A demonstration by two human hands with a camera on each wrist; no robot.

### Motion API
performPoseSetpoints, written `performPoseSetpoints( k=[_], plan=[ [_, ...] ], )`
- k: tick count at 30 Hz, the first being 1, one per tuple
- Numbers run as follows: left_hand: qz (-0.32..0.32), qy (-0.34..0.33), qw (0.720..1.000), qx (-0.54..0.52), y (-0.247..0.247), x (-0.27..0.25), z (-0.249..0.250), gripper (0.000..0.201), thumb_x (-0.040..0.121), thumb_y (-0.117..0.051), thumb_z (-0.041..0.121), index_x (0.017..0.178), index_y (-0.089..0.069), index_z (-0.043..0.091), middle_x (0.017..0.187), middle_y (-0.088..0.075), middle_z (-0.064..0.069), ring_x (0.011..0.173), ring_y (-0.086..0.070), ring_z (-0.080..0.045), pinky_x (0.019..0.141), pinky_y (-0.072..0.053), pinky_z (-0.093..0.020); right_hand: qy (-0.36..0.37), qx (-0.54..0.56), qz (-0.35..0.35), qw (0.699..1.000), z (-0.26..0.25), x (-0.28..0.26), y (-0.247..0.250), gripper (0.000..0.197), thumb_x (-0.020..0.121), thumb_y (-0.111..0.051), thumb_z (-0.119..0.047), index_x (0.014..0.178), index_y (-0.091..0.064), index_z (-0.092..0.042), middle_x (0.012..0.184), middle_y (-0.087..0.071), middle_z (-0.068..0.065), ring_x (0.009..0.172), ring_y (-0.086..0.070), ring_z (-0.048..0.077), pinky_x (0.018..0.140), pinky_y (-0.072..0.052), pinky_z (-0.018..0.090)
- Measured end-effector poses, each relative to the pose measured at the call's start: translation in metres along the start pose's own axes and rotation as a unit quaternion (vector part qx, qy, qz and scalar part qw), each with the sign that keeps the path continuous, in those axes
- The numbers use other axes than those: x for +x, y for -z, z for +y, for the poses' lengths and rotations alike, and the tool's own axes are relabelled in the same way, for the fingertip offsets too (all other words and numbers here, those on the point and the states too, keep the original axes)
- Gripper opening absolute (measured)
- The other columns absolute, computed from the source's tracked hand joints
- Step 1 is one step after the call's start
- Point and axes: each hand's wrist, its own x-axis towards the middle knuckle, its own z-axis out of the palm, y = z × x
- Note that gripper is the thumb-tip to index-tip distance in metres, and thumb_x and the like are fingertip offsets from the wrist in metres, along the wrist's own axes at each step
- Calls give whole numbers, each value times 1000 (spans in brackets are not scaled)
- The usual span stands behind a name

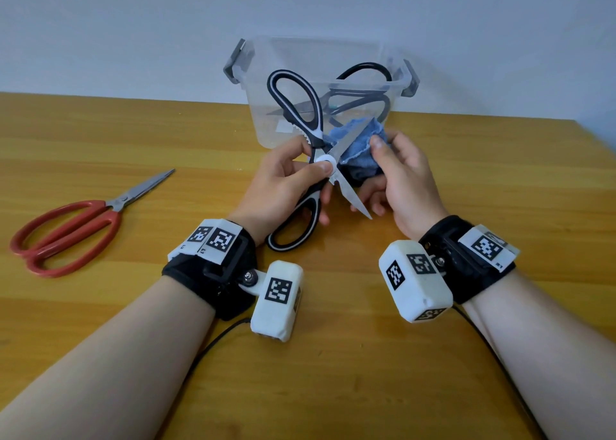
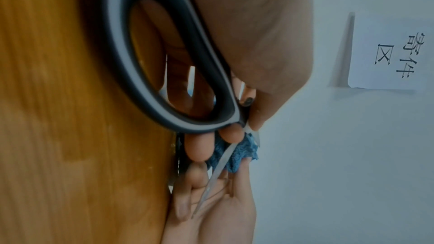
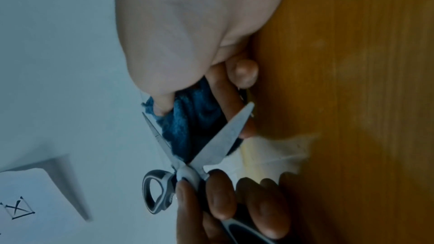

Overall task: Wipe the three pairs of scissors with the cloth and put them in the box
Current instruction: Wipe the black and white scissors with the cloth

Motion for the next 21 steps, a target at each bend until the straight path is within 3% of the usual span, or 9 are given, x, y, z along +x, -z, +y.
performPoseSetpoints(
  k=[3,6,9,13,17,21],
  plan=[
    [12,8,1000,15,-1,1,0,22,105,-54,7,105,-38,-8,62,-62,-12,44,-61,-33,54,-47,-56,5,-5,-28,1000,-3,-3,-1,15,108,-46,-30,102,-55,-20,82,-72,3,42,-62,30,34,-24,24],
    [28,19,999,25,-1,1,0,26,105,-54,10,108,-37,-9,64,-64,-11,45,-63,-33,53,-44,-65,20,13,-42,999,-3,-3,-1,10,105,-50,-26,106,-57,-19,85,-71,7,41,-60,28,35,-24,23],
    [48,22,998,29,0,2,-1,21,106,-54,12,104,-41,-5,65,-65,-10,47,-65,-33,56,-42,-55,40,23,-46,998,-4,-4,0,19,96,-58,-20,114,-58,-15,82,-69,11,47,-61,24,39,-31,24],
    [52,24,998,21,1,2,-1,12,106,-55,15,101,-47,6,68,-66,-11,48,-66,-32,58,-42,-42,64,6,-38,997,-2,-6,1,32,91,-62,6,117,-55,-10,87,-75,-1,61,-61,4,52,-45,17],
    [40,30,998,28,1,1,-1,17,105,-56,15,99,-49,1,68,-67,-12,48,-66,-31,55,-45,-36,65,13,-19,998,-2,-5,3,26,91,-63,9,104,-55,-13,79,-75,-4,64,-63,0,56,-46,13],
    [52,24,998,15,1,2,-1,14,105,-57,16,100,-51,4,69,-67,-13,48,-66,-33,59,-43,-42,60,37,27,997,-6,-4,1,16,94,-64,-2,98,-55,-13,67,-68,-10,52,-53,3,47,-37,17]
  ],
)
